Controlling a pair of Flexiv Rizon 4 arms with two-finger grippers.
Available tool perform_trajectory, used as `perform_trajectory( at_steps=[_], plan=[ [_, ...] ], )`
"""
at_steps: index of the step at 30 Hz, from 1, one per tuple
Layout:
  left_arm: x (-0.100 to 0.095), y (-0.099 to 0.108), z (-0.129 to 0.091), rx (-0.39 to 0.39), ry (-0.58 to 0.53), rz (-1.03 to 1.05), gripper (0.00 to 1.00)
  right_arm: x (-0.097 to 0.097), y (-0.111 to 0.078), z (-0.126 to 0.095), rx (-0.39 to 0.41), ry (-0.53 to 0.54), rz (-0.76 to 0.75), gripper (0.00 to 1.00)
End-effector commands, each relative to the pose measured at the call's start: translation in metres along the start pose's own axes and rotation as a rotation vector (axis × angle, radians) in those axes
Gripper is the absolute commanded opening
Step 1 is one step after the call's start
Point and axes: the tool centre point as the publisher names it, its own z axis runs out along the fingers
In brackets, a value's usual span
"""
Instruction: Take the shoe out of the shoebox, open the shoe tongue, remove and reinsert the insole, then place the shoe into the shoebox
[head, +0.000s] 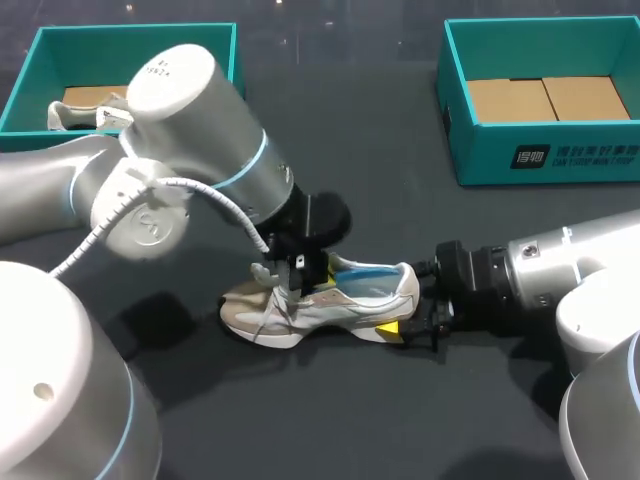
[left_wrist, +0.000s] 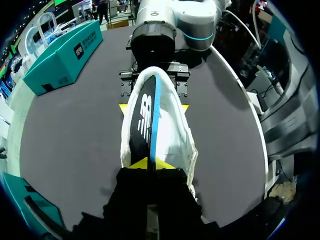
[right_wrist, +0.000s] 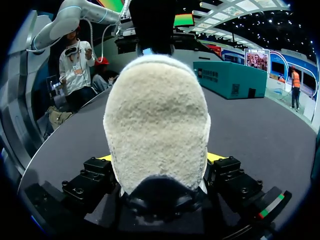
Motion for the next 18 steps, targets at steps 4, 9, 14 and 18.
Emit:
perform_trajectory(
  at_steps=[4,9,14,18],
  plan=[
    [0.008,-0.011,-0.014,0.148,-0.043,0.027,0.0,0.001,-0.001,0.003,0.003,-0.001,0.0,0.0],
    [0.002,-0.028,-0.011,0.157,-0.077,0.031,0.0,0.001,-0.001,0.003,0.003,-0.001,0.0,0.0],
    [-0.006,-0.042,-0.003,0.139,-0.108,0.032,0.0,0.001,-0.001,0.003,0.003,-0.001,0.0,0.0],
    [-0.006,-0.044,0.001,0.128,-0.116,0.038,0.19,0.001,-0.001,0.003,0.003,-0.001,0.0,0.0]
  ],
)
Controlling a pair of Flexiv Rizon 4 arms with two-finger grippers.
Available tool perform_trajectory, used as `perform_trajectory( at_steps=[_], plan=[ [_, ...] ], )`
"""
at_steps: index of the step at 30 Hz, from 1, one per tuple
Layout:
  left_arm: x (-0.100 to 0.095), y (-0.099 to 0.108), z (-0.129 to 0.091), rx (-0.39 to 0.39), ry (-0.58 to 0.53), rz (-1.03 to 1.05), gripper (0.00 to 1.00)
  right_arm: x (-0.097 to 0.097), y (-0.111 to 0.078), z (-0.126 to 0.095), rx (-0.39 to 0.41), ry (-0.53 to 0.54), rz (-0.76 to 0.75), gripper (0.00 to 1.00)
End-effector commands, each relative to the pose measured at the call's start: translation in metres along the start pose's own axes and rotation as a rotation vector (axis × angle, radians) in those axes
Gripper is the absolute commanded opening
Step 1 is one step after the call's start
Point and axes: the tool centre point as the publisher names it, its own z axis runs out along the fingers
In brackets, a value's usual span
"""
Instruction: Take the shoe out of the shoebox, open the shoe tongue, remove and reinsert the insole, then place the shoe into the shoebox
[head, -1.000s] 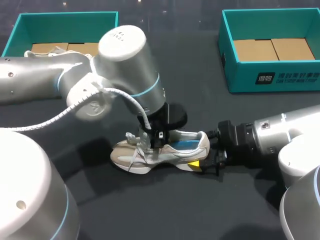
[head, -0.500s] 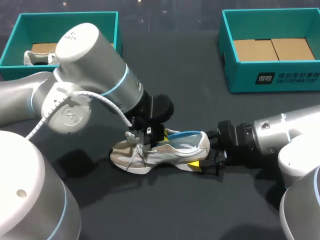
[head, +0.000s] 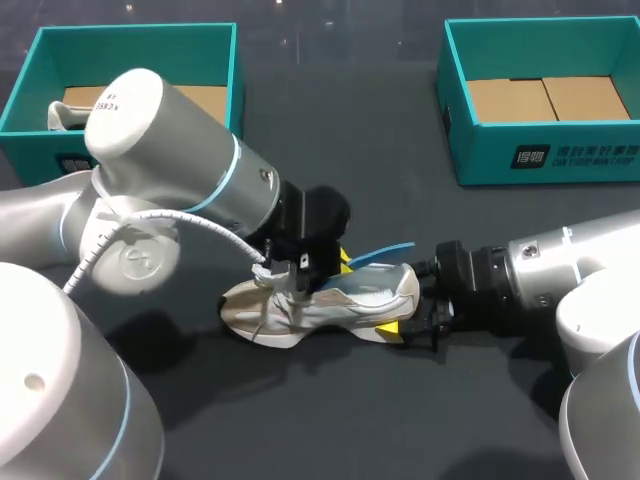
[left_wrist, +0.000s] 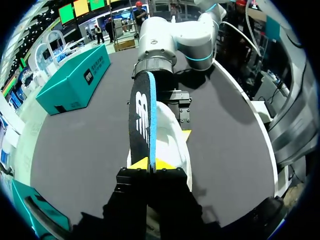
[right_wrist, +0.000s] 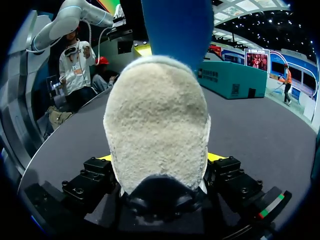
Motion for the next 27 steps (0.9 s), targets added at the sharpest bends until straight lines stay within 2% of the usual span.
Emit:
perform_trajectory(
  at_steps=[1,2,3,11,19,27],
  plan=[
    [-0.001,-0.01,0.011,-0.022,-0.008,0.006,0.36,0.001,-0.001,0.003,0.003,-0.001,0.0,0.0],
    [0.001,-0.011,0.01,-0.023,-0.023,0.014,0.43,0.001,-0.001,0.003,0.003,-0.001,0.0,0.0],
    [0.002,-0.012,0.009,-0.022,-0.03,0.017,0.44,0.001,-0.001,0.003,0.003,-0.001,0.0,0.0],
    [0.012,-0.023,0.001,0.013,-0.117,0.046,0.47,0.001,-0.001,0.003,0.003,-0.001,0.0,0.0],
    [0.015,-0.032,0.012,0.031,-0.169,0.059,0.47,0.001,-0.001,0.003,0.003,-0.001,0.0,0.0],
    [0.017,-0.033,0.025,0.022,-0.168,0.085,0.48,0.001,-0.001,0.003,0.003,-0.001,0.0,0.0]
  ],
)
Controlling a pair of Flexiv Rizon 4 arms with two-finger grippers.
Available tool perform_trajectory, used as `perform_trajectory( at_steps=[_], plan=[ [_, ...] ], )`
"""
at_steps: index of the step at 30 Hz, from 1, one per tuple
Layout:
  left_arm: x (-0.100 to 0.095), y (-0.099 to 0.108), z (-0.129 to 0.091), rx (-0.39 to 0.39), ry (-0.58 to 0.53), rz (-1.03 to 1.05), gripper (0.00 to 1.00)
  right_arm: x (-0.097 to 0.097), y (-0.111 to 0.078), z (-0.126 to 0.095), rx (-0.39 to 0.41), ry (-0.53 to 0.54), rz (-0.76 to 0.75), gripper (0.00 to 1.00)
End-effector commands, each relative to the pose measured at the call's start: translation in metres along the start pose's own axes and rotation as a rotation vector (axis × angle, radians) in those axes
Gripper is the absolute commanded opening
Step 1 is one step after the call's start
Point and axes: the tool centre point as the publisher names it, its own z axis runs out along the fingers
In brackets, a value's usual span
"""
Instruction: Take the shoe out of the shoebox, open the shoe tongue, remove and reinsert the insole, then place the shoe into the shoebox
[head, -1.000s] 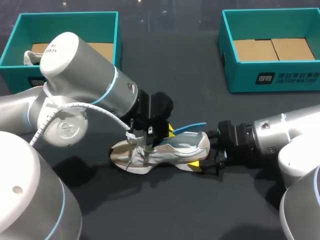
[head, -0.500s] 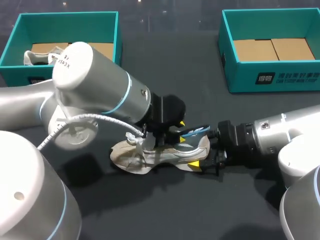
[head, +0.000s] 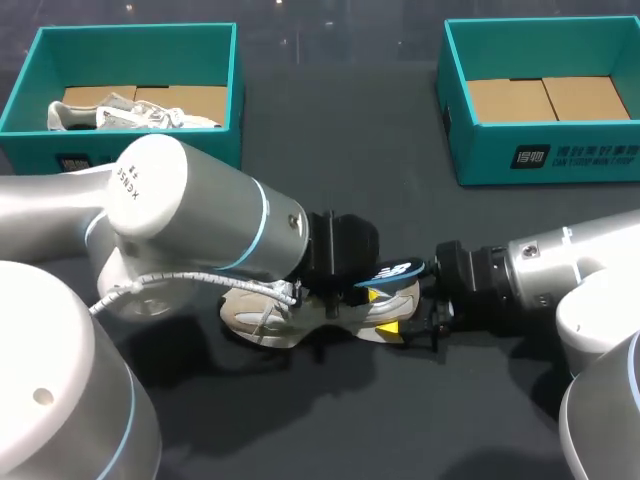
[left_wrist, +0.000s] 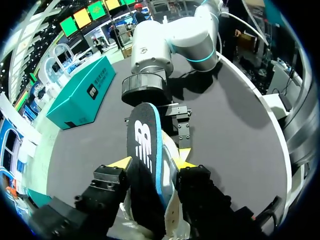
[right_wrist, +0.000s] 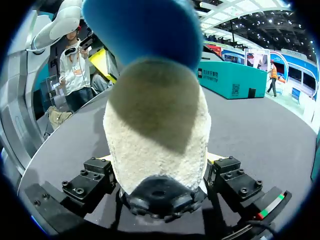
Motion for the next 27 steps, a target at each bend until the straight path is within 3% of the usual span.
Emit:
perform_trajectory(
  at_steps=[1,13,19,21,27],
  plan=[
    [0.0,-0.002,0.013,-0.001,-0.002,0.006,0.48,0.001,-0.001,0.003,0.003,-0.001,0.0,0.0],
    [-0.007,0.001,0.031,-0.031,-0.015,0.007,0.45,0.001,-0.001,0.003,0.003,-0.001,0.0,0.0],
    [-0.013,0.002,0.037,-0.04,-0.017,-0.004,0.24,0.001,-0.001,0.003,0.003,-0.001,0.0,0.0],
    [-0.015,0.002,0.038,-0.039,-0.013,-0.017,0.02,0.001,-0.001,0.003,0.003,-0.001,0.0,0.0],
    [-0.022,-0.001,0.031,-0.001,0.021,-0.055,0.0,0.001,-0.001,0.003,0.003,-0.001,0.0,0.0]
  ],
)
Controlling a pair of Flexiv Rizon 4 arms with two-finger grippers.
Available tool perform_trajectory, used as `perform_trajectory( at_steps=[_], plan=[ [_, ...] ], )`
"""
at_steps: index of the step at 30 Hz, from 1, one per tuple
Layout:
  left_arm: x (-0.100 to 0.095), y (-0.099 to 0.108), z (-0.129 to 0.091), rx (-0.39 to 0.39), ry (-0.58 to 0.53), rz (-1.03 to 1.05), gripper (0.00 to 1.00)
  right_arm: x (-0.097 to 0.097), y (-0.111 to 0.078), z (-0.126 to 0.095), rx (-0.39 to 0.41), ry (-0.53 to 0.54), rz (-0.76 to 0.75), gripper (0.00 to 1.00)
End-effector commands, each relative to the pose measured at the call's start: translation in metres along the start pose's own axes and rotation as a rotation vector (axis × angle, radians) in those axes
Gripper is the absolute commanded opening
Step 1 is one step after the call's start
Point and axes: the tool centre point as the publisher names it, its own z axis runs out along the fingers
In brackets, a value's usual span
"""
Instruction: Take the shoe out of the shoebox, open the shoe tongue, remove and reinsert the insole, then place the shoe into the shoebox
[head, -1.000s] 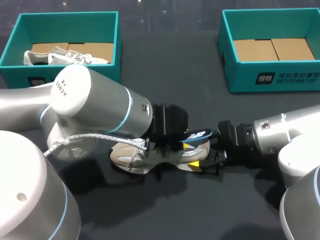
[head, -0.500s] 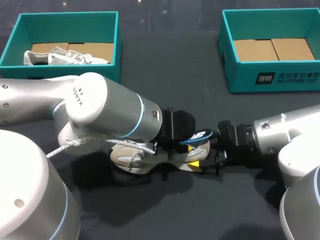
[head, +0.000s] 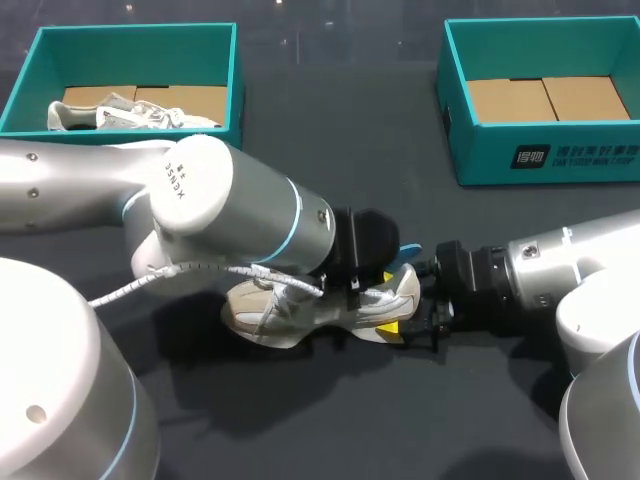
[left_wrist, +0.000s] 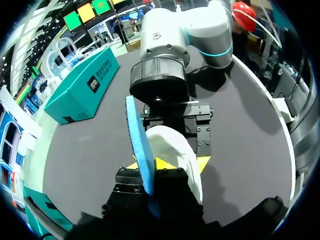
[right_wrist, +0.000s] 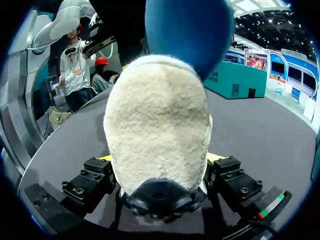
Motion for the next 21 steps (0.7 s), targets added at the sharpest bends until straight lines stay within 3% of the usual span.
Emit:
perform_trajectory(
  at_steps=[1,11,18,21],
  plan=[
    [-0.006,-0.001,-0.006,0.035,0.038,-0.006,0.0,0.001,-0.001,0.003,0.003,-0.001,0.0,0.0],
    [-0.005,-0.042,-0.041,0.164,0.158,-0.017,0.0,0.001,-0.001,0.003,0.003,-0.001,0.0,0.0],
    [0.003,-0.087,-0.087,0.285,0.274,0.014,0.0,0.001,-0.001,0.003,0.003,-0.001,0.0,0.0],
    [0.003,-0.087,-0.087,0.285,0.274,0.014,0.0,0.001,-0.001,0.003,0.003,-0.001,0.0,0.0]
  ],
)
